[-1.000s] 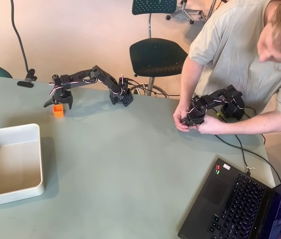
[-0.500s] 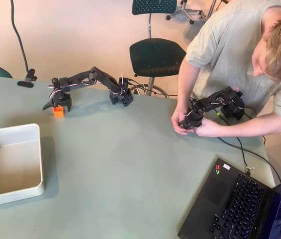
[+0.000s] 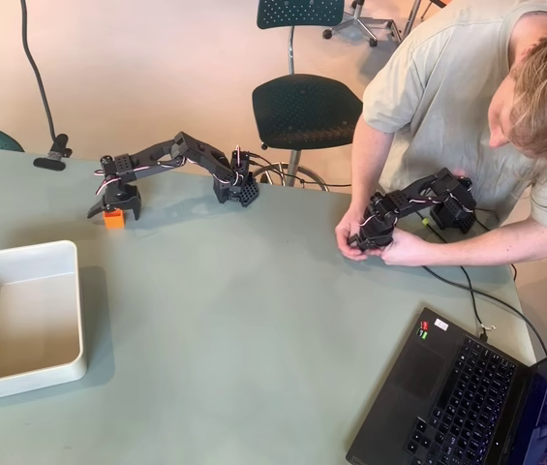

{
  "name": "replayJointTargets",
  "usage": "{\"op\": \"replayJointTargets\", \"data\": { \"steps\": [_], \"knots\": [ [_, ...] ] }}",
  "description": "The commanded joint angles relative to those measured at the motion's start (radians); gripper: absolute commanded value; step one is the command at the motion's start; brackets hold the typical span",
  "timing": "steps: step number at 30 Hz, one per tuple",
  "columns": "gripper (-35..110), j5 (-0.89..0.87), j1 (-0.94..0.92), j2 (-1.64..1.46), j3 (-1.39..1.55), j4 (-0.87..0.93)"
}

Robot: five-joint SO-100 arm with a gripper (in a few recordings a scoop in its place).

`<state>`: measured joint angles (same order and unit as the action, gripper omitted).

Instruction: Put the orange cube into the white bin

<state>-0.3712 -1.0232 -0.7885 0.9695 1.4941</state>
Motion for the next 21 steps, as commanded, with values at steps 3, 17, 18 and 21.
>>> {"op": "replayJointTargets", "data": {
  "steps": [3,17,18,21],
  "knots": [
    [53,-0.002,-0.003,-0.031,-0.055,-0.002],
    [42,0.006,-0.012,-0.023,-0.117,0.009],
    [42,0.005,-0.012,-0.021,-0.117,0.009],
    [42,0.005,-0.012,-0.018,-0.115,0.009]
  ]
}}
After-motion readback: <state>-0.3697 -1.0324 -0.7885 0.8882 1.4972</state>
